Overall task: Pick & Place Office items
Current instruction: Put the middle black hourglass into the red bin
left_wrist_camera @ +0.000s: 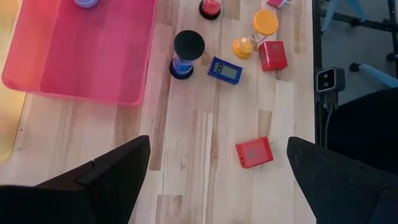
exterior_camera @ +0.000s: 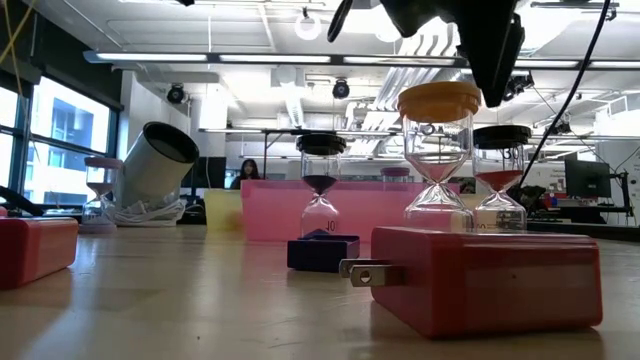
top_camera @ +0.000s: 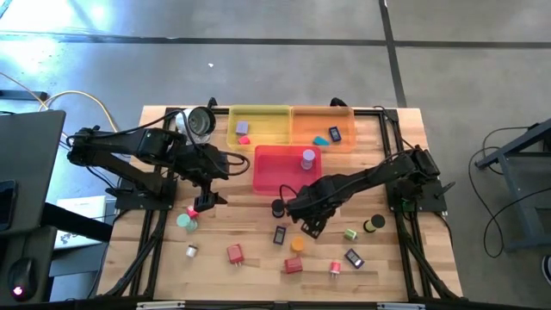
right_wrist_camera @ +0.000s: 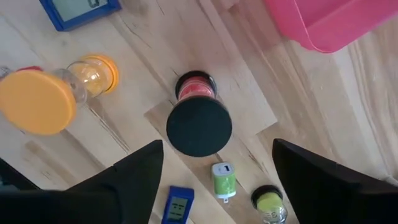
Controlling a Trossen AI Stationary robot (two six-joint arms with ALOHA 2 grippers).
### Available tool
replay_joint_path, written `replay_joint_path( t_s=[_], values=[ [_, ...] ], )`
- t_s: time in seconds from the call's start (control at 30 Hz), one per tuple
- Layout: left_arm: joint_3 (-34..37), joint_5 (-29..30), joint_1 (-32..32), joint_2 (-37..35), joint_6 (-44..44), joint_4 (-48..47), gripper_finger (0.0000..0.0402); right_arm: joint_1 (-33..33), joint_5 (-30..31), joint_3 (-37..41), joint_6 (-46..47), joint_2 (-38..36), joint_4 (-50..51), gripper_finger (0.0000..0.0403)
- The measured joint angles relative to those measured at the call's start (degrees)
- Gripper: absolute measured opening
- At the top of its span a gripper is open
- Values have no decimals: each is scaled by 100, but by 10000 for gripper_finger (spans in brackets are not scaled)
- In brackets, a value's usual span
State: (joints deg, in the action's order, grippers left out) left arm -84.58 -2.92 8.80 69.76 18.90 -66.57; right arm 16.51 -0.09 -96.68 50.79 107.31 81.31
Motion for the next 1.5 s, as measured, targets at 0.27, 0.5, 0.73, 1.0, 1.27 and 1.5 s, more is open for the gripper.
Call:
replay_joint_path(
  t_s=[0.27,0.5,0.73,1.0,1.27,1.5],
  values=[
    [0,0,0,0,-6,0,370,7,210,0,190,-2,99,340],
    [0,-2,0,0,-153,0,370,79,19,41,148,-7,34,349],
    [0,-2,0,0,-153,0,370,64,-195,453,40,-11,-384,349],
    [0,-2,0,0,-161,0,370,62,8,737,-38,-11,-895,349],
    [0,-2,0,0,-157,0,370,60,9,912,-118,-11,-1134,349],
    [0,-4,0,0,-155,0,370,60,-186,1196,-92,-11,-1427,349]
  ],
)
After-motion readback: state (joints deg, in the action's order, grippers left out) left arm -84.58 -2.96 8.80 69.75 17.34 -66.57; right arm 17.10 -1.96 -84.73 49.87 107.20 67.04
